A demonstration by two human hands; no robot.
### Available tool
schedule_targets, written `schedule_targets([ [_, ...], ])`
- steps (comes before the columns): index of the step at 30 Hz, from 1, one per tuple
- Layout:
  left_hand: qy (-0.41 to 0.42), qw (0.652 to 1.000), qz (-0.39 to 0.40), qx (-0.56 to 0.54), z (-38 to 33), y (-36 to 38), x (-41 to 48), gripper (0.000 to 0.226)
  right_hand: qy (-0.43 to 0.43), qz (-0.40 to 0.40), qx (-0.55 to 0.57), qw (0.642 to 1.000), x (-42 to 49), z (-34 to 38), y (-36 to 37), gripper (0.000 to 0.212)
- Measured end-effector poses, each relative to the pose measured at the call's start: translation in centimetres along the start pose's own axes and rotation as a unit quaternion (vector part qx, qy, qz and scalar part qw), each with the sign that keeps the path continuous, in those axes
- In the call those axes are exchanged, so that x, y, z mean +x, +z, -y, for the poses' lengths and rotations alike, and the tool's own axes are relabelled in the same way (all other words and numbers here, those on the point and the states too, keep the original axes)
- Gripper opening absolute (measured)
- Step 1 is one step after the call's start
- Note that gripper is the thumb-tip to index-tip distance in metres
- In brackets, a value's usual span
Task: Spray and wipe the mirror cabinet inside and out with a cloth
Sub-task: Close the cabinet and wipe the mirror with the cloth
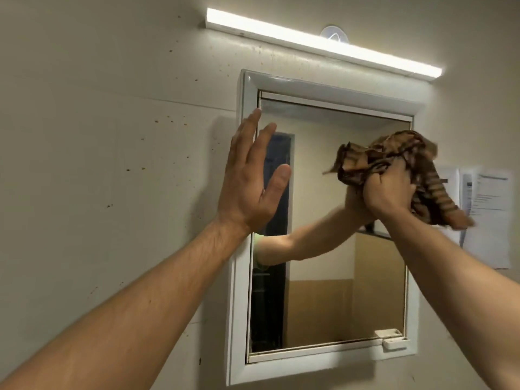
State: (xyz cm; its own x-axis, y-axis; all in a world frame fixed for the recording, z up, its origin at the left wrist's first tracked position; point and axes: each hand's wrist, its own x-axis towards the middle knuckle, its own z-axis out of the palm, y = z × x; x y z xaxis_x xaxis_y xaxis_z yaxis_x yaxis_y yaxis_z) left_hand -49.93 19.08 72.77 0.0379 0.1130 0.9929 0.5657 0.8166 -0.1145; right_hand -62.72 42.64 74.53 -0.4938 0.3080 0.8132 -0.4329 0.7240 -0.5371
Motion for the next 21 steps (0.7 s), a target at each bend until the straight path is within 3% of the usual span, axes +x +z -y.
schedule_targets([
  [2,0.005,1.000,-0.008,0.005,0.0,0.1,-0.1,0.074,0.019,0.044,0.043,0.998,-1.2,3.4,0.1,0.058],
  [5,0.014,0.998,-0.057,-0.015,-0.1,0.2,-0.3,0.078,-0.042,0.166,0.215,0.961,-3.9,9.3,1.1,0.049],
  [7,0.018,0.994,-0.108,-0.010,0.2,0.2,-0.2,0.081,-0.152,0.146,0.211,0.954,-6.8,12.4,1.3,0.032],
  [9,0.011,0.989,-0.148,-0.013,0.4,0.2,-0.2,0.084,-0.271,0.156,0.216,0.925,-9.0,12.6,1.9,0.011],
  [11,0.012,0.988,-0.154,-0.015,0.6,0.4,-0.4,0.085,-0.353,0.192,0.149,0.904,-9.0,10.2,2.2,0.030],
  [13,0.015,0.990,-0.139,-0.009,0.7,0.5,-0.6,0.086,-0.327,0.221,0.039,0.918,-7.6,6.1,2.7,0.048],
  [17,0.020,0.995,-0.099,-0.004,0.4,0.4,-1.1,0.084,-0.252,0.239,-0.174,0.921,-5.1,-3.1,2.1,0.032],
  [19,0.019,0.996,-0.083,-0.006,0.2,0.4,-1.3,0.085,-0.155,0.198,-0.200,0.947,-4.9,-6.7,2.5,0.039],
  [21,0.031,0.997,-0.065,-0.002,0.3,0.4,-1.4,0.086,-0.072,0.106,-0.159,0.979,-5.9,-7.7,2.8,0.044],
])
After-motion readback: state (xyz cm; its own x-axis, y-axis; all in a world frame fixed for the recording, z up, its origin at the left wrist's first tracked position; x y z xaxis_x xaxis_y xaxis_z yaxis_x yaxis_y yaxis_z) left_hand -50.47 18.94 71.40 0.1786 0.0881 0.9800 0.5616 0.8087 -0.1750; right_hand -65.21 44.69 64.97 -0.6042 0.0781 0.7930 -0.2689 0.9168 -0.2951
